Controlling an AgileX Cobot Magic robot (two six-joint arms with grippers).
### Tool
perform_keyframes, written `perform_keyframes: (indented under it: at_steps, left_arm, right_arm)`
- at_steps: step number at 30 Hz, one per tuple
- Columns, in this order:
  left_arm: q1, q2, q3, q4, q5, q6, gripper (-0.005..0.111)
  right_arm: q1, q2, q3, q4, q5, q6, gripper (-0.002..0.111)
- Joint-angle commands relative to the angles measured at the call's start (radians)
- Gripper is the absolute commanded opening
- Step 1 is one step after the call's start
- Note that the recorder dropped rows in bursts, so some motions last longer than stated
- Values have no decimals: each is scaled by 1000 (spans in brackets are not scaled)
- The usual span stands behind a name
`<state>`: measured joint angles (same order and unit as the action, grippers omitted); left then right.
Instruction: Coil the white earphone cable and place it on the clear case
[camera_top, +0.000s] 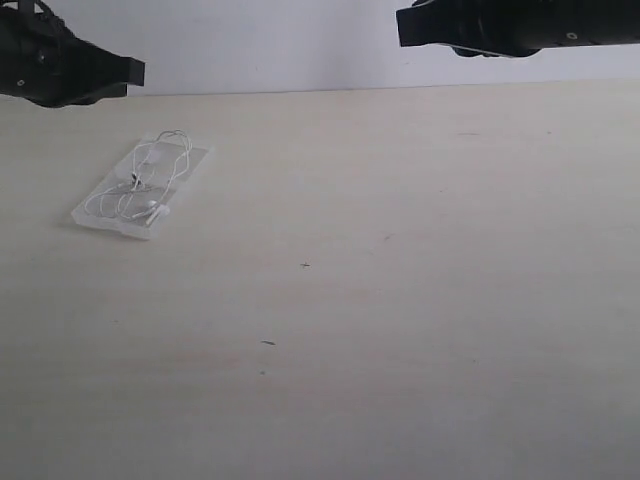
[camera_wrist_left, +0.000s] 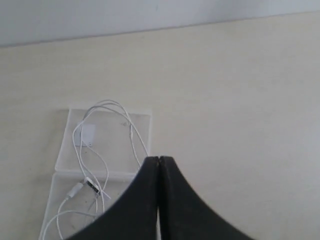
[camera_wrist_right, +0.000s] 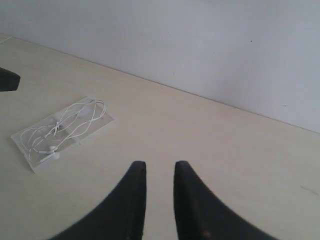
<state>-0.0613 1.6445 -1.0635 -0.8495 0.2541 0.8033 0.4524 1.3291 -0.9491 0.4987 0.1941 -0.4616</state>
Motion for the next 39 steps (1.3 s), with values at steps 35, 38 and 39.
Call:
perform_keyframes:
  at_steps: [35, 38, 39]
  left_arm:
    - [-149, -735, 647, 682, -675, -761, 0]
    - [-149, -818, 727, 682, -750, -762, 0]
    - [-149, -848, 751, 682, -778, -762, 0]
  right_arm:
    - [1, -6, -4, 46, -1, 3, 20]
    - [1, -6, -4, 46, -1, 3, 20]
    - [1, -6, -4, 46, -1, 3, 20]
